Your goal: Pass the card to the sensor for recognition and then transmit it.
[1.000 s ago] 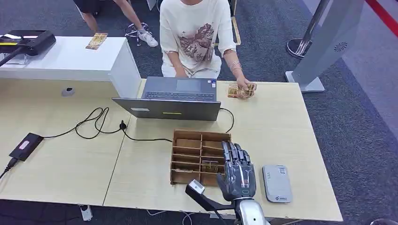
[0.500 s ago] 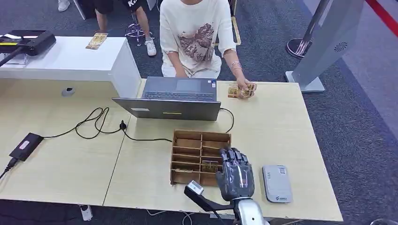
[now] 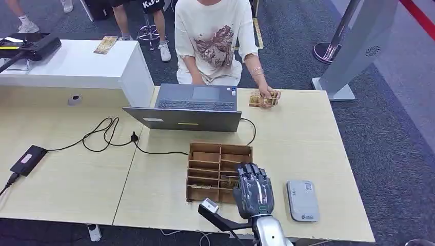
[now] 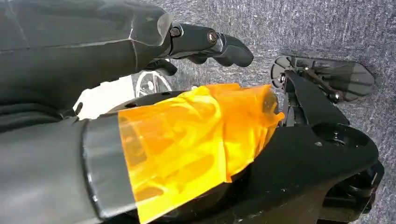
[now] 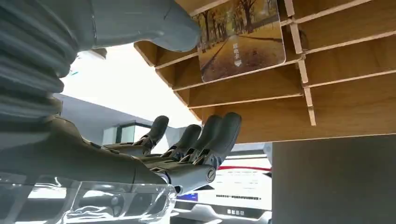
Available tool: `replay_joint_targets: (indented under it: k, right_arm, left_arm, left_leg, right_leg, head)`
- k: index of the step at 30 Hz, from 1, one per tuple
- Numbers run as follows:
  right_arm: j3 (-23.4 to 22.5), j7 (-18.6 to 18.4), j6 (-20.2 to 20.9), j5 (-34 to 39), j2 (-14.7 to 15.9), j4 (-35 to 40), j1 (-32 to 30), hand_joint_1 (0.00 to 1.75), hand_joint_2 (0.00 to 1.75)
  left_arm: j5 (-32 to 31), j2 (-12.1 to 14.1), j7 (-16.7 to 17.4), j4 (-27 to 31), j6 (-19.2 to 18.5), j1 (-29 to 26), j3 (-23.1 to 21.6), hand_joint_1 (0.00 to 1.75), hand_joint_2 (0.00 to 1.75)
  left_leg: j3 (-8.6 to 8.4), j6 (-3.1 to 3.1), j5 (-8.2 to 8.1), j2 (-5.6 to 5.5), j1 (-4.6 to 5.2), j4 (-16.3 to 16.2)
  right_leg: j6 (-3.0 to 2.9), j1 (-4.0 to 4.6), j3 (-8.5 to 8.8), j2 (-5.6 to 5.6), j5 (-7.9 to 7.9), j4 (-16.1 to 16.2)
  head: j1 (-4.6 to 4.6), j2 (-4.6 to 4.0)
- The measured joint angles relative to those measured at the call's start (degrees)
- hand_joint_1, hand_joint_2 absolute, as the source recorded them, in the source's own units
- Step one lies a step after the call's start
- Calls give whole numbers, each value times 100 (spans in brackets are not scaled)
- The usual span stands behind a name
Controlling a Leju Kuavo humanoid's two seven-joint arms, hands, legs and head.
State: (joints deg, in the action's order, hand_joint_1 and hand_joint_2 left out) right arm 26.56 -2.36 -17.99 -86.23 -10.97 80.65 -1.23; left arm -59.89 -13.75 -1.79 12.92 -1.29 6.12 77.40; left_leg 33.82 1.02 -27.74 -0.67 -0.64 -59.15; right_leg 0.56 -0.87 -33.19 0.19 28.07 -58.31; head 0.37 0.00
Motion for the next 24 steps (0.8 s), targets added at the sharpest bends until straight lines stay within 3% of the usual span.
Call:
replay_joint_targets:
  k: [8,19,21,22,24]
  right_arm:
    - [44,0,9,0,0,-79,30,66,175]
    - [72,-7,26,-2,0,-135,62,80,175]
    - [87,-24,50,-2,2,-162,85,96,175]
    - [92,-26,61,-2,0,-173,93,96,175]
    - [103,-33,72,-2,2,-205,113,117,175]
  left_arm:
    - [13,-7,0,0,0,1,0,0,0]
    - [33,-9,0,0,0,1,0,0,0]
    - [46,-9,0,0,0,1,0,0,0]
    - [48,-9,0,0,0,1,0,0,0]
    - [48,-9,0,0,0,1,0,0,0]
  left_leg:
    - [0,0,0,0,0,0]
    - [0,0,0,0,0,0]
    - [0,0,0,0,0,0]
    - [0,0,0,0,0,0]
    - [0,0,0,0,0,0]
  right_leg:
    - [0,0,0,0,0,0]
    - [0,0,0,0,0,0]
    - [0,0,0,0,0,0]
    - [0,0,0,0,0,0]
    - [0,0,0,0,0,0]
  head:
    - [0,-2]
    - [0,-2]
    - [0,0]
    - [0,0]
    - [0,-2]
